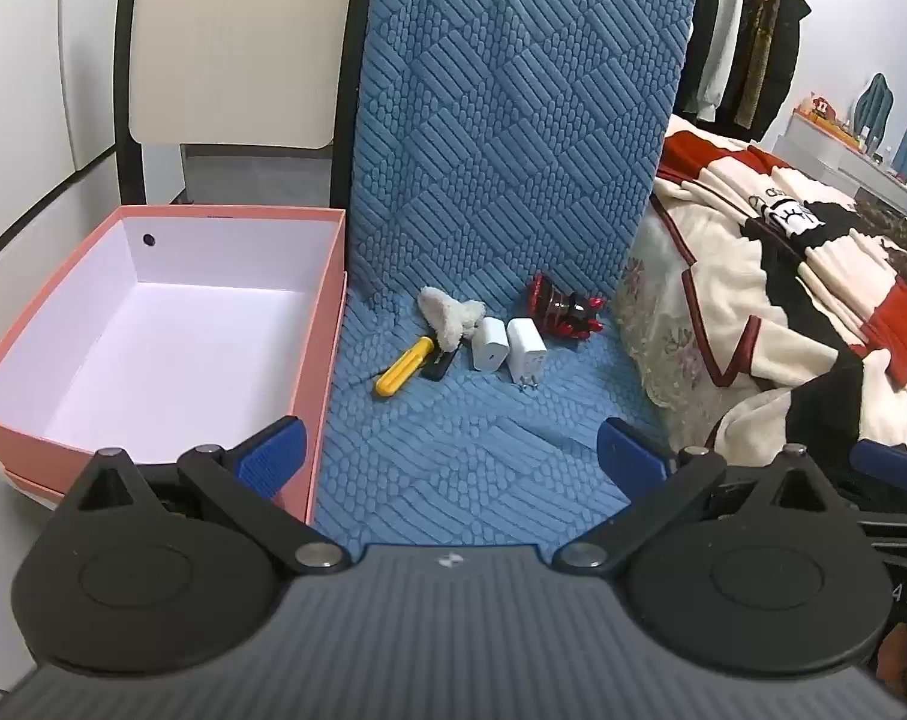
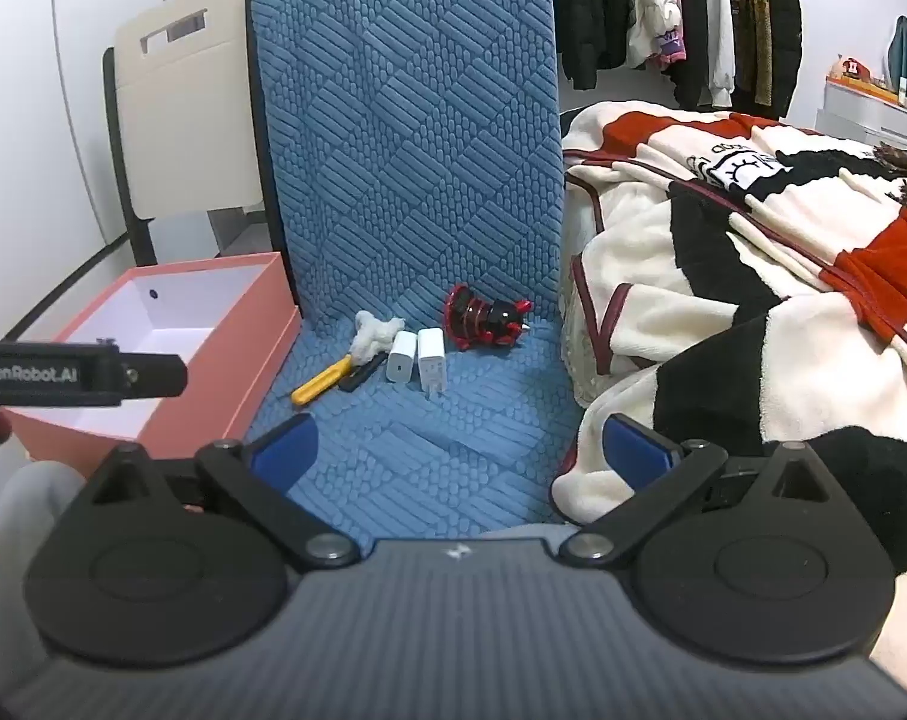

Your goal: Organize rigid objects

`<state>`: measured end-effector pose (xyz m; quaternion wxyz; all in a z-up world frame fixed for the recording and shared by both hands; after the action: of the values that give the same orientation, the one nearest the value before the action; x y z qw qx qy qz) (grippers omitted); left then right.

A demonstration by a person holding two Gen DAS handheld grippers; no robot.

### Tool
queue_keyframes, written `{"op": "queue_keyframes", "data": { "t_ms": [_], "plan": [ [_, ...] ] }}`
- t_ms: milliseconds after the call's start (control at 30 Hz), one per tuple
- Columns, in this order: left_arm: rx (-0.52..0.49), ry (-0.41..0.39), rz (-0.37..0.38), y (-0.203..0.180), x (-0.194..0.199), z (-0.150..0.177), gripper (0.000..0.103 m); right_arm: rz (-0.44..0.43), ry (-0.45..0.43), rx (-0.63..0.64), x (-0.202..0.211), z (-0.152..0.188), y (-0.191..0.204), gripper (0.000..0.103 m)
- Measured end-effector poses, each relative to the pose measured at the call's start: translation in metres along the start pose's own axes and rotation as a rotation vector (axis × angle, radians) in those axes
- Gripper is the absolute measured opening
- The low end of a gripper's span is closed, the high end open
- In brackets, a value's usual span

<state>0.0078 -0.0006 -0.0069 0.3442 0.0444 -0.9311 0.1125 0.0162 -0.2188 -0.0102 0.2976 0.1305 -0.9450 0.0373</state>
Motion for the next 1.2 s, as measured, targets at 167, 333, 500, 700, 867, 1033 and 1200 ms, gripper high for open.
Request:
{"op": "queue_keyframes", "data": {
  "t_ms": [167,333,500,700,867,1033,1200],
  "plan": [
    [0.009,0.012,0.0,-0.0025,-0.0036,-0.0013,0.103,0.003,-0.011,-0.009,0.0014,-0.0022,-0.0008,0.103],
    [0.01,-0.002,0.013,0.0003,-0.0009,-0.0011,0.103,-0.001,-0.006,-0.021,-0.0063,0.0029,-0.0008,0.103],
    [0.007,-0.008,0.013,-0.0011,0.0004,-0.0034,0.103,-0.007,0.007,-0.033,-0.0059,0.0015,-0.0054,0.103],
    [0.009,-0.004,0.012,0.0009,0.0007,-0.002,0.103,-0.004,0.006,-0.036,-0.0048,0.0022,-0.0045,0.103],
    [0.011,-0.001,0.015,0.0023,0.0016,-0.0023,0.103,-0.003,0.01,-0.039,-0.0056,0.0036,-0.005,0.103],
    [0.011,-0.004,0.015,0.0022,0.0028,-0.0017,0.103,-0.003,0.009,-0.037,-0.0054,0.0034,-0.0034,0.103],
    [0.011,-0.002,0.016,0.002,0.0022,-0.0013,0.103,-0.006,0.011,-0.039,-0.0052,0.0034,-0.0033,0.103]
  ]
}}
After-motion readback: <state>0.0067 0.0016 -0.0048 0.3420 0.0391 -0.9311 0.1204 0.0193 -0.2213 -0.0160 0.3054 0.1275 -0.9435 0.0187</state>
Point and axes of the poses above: each gripper's, at about its wrist camera, not at the fingertips, and x roughly against the way its jaws point, y to its left, z to its underside, the point moved 1 cm from there along -x, roughly the way its jaws point, and after that the axes turned 4 degrees about x, right-handed, at the moved point
